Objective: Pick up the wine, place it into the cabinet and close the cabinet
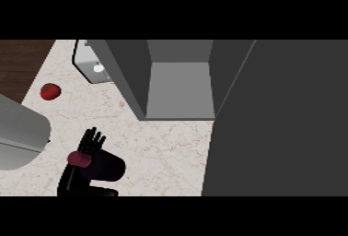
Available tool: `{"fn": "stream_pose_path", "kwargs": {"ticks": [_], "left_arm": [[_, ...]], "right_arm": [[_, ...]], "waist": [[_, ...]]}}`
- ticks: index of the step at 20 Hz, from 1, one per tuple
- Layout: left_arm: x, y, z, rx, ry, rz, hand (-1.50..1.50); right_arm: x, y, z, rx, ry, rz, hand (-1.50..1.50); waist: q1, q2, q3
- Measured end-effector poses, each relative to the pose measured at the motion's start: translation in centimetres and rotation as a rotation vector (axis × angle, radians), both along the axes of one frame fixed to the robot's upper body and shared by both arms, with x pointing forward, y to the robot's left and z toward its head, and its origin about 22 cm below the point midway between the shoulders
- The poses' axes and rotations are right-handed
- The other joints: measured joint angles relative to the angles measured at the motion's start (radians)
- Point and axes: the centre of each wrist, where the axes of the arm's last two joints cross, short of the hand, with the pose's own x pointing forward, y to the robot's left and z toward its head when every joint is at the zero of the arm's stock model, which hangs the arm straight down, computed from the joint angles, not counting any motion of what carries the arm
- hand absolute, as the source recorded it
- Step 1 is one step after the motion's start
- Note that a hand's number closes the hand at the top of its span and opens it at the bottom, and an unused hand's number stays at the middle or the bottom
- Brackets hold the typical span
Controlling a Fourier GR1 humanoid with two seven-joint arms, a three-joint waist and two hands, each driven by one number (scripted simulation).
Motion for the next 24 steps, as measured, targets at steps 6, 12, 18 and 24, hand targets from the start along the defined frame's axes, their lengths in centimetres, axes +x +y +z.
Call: {"fn": "stream_pose_path", "kwargs": {"ticks": [6, 12, 18, 24], "left_arm": [[0.8, -1.1, -0.4, -0.053, -0.023, -0.078, 1.5], [1.4, -2.2, -0.2, 0.035, -0.067, -0.14, 1.5], [1.7, -1.4, 0.1, 0.127, -0.142, -0.11, 1.5], [3.3, 2.6, 1.9, 0.164, -0.189, 0.024, 1.5]], "right_arm": [[0.2, 0.1, 0.3, -0.003, 0.002, -0.001, -1.5], [0.1, 0.1, -0.1, 0.004, -0.003, 0.006, -1.5], [0.2, 0.1, 0.2, 0.002, 0.003, 0.0, -1.5], [0.2, -0.6, -0.1, -0.017, -0.008, -0.021, -1.5]], "waist": [[0.0, 0.0, 0.0], [-0.002, 0.0, 0.0], [0.0, 0.0, 0.0], [-0.001, 0.0, 0.0]]}}
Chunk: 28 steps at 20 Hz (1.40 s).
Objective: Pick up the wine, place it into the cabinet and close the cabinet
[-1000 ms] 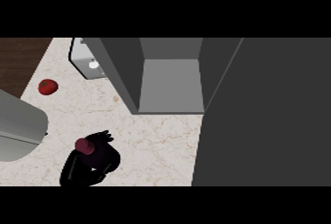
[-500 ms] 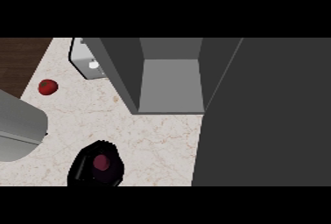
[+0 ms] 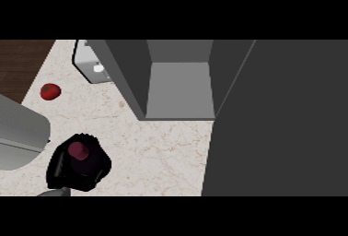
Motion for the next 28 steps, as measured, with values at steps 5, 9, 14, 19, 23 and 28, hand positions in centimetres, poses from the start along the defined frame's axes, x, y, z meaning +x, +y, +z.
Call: {"fn": "stream_pose_path", "kwargs": {"ticks": [5, 9, 14, 19, 23, 28], "left_arm": [[0.8, 1.2, 1.6, 0.034, -0.089, 0.066, 1.5], [0.7, -0.3, 3.4, -0.013, -0.126, 0.046, 1.5], [1.3, -1.9, 6.8, -0.055, -0.13, -0.016, 1.5], [1.8, -4.3, 10.9, -0.059, -0.128, -0.061, 1.5], [2.0, -6.0, 13.2, -0.044, -0.125, -0.087, 1.5], [2.3, -9.9, 16.3, -0.057, -0.114, -0.146, 1.5]], "right_arm": [[0.0, 0.1, 0.0, 0.002, 0.004, 0.007, -1.5], [0.0, 0.1, -0.2, 0.011, 0.005, 0.007, -1.5], [-0.1, -0.1, -0.7, 0.013, 0.007, 0.008, -1.5], [-0.2, -0.1, -0.8, 0.021, 0.008, 0.008, -1.5], [-0.4, 0.2, -0.7, 0.024, 0.023, 0.018, -1.5], [-0.3, 0.0, -0.7, 0.02, 0.017, 0.011, -1.5]], "waist": [[0.002, 0.0, 0.0], [0.005, -0.001, 0.0], [0.005, -0.002, 0.001], [0.004, -0.002, 0.001], [0.002, -0.002, 0.0], [0.0, -0.001, 0.0]]}}
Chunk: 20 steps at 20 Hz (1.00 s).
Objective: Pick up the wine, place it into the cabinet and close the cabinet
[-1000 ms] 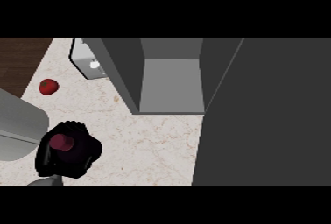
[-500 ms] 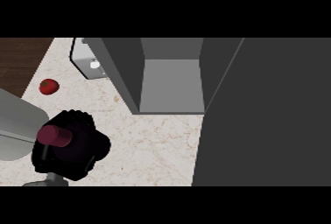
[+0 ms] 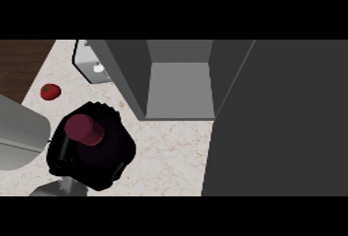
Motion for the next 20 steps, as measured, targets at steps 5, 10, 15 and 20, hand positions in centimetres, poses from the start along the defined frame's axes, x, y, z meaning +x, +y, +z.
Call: {"fn": "stream_pose_path", "kwargs": {"ticks": [5, 10, 15, 20], "left_arm": [[0.3, -3.3, 2.2, -0.027, -0.005, -0.034, 1.5], [0.5, -6.2, 4.4, -0.052, 0.01, -0.045, 1.5], [1.1, -9.7, 5.5, -0.049, 0.002, -0.022, 1.5], [1.9, -12.1, 6.3, -0.029, -0.001, 0.013, 1.5]], "right_arm": [[0.4, 0.0, 0.5, 0.001, -0.01, -0.005, -1.5], [0.3, -0.7, 0.1, -0.018, -0.009, -0.023, -1.5], [0.2, -0.6, -0.1, -0.009, -0.01, -0.015, -1.5], [0.1, -0.7, -0.3, -0.005, -0.007, -0.014, -1.5]], "waist": [[0.0, 0.001, 0.0], [-0.002, 0.001, 0.0], [-0.006, 0.001, 0.0], [-0.006, 0.002, 0.0]]}}
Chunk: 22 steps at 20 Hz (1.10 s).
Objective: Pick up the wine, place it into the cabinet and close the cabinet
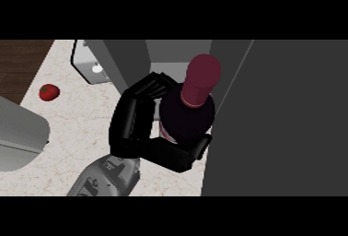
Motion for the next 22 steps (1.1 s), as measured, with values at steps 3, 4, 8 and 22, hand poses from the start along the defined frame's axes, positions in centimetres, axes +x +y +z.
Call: {"fn": "stream_pose_path", "kwargs": {"ticks": [3, 4, 8, 22], "left_arm": [[0.5, -0.3, 0.0, 0.002, 0.007, 0.016, 1.5], [0.8, -0.6, 0.2, 0.005, 0.001, 0.022, 1.5], [2.0, -1.7, -0.6, 0.031, -0.012, 0.048, 1.5], [3.3, -2.4, -4.0, -0.023, 0.03, 0.107, 1.5]], "right_arm": [[-0.2, 0.0, -0.2, -0.006, -0.001, 0.009, -1.5], [-0.1, 0.1, -0.1, -0.007, 0.0, 0.012, -1.5], [-0.1, 0.3, 0.1, -0.003, 0.008, 0.018, -1.5], [0.4, 0.0, 1.1, -0.022, -0.009, 0.001, -1.5]], "waist": [[0.001, 0.0, 0.0], [0.001, 0.0, 0.0], [-0.001, 0.001, -0.001], [0.0, 0.001, -0.001]]}}
